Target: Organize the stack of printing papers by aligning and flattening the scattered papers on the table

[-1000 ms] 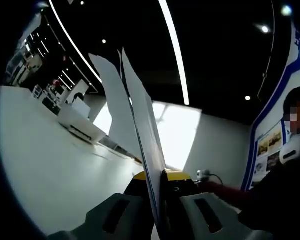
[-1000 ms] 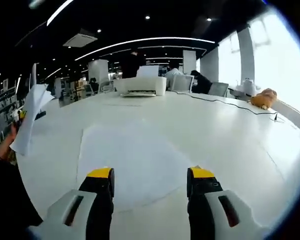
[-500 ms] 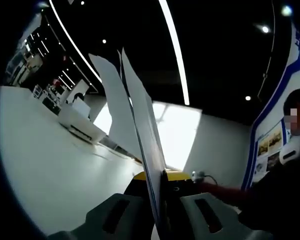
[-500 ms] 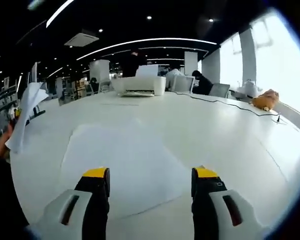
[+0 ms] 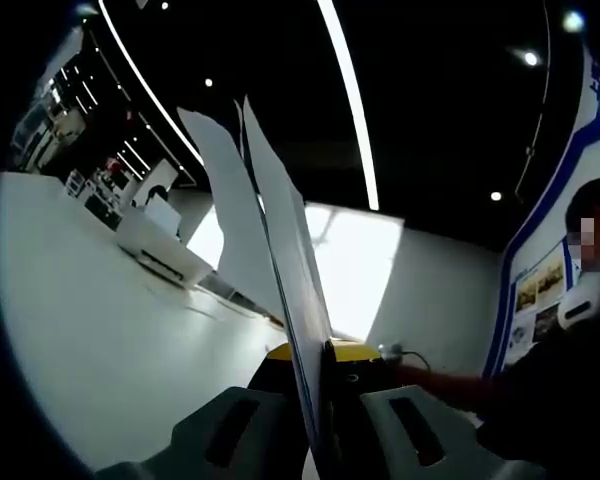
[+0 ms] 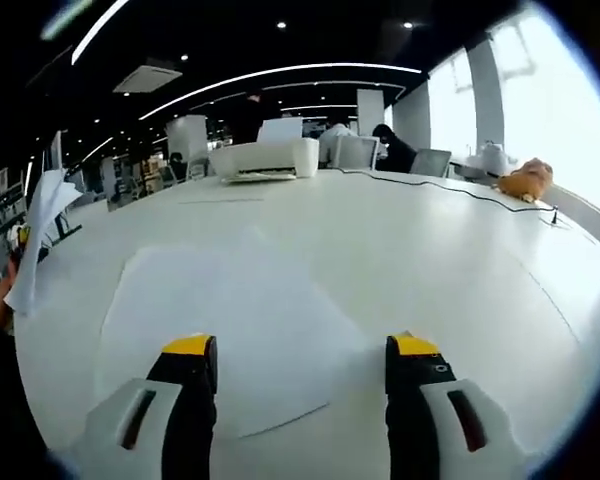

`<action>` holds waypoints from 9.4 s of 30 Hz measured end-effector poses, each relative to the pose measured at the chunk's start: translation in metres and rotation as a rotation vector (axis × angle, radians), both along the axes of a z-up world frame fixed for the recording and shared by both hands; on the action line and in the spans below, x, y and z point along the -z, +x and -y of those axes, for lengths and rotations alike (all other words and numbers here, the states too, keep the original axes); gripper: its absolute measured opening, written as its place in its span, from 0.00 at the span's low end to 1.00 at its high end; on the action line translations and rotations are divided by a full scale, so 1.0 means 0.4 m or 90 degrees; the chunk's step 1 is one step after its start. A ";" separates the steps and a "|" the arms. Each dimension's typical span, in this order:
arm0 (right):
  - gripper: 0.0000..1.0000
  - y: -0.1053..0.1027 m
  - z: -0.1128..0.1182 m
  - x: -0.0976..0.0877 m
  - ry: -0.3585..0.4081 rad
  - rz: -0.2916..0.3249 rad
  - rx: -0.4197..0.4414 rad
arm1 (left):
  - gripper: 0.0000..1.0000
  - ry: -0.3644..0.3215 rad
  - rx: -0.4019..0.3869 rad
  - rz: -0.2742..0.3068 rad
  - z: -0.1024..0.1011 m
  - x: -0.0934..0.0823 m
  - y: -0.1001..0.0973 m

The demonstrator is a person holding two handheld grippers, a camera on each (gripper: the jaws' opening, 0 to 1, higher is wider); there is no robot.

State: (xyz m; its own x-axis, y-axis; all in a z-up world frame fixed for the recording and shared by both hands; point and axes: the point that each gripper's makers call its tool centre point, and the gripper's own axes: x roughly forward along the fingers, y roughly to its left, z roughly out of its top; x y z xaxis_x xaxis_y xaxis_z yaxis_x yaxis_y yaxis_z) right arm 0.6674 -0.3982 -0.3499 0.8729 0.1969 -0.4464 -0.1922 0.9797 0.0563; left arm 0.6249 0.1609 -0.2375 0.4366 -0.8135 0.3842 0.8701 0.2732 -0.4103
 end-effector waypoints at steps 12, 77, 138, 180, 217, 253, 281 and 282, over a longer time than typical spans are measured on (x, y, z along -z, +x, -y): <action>0.69 0.005 0.018 0.014 -0.025 0.039 -0.001 | 0.07 0.000 0.000 0.002 0.001 -0.002 -0.002; 0.00 -0.038 -0.128 -0.114 0.066 0.192 -0.089 | 0.07 -0.004 0.007 0.002 0.005 -0.004 -0.007; 0.00 -0.289 -0.473 -0.629 0.201 0.578 -0.250 | 0.07 0.014 -0.006 0.024 0.011 -0.003 -0.013; 0.00 -0.395 -0.604 -0.708 0.337 0.614 -0.331 | 0.07 0.016 -0.007 0.032 0.013 -0.005 -0.015; 0.00 -0.407 -0.657 -0.696 0.357 0.600 -0.363 | 0.07 0.022 -0.007 0.036 0.013 -0.003 -0.017; 0.00 -0.286 -0.862 -0.434 0.581 0.440 -0.349 | 0.07 0.015 -0.007 0.039 0.008 -0.008 -0.020; 0.00 -0.218 -0.939 -0.318 0.488 0.416 -0.260 | 0.09 -0.019 0.007 0.034 0.006 -0.017 -0.021; 0.00 -0.216 -0.940 -0.319 0.485 0.417 -0.256 | 0.09 -0.020 0.009 0.033 0.005 -0.018 -0.021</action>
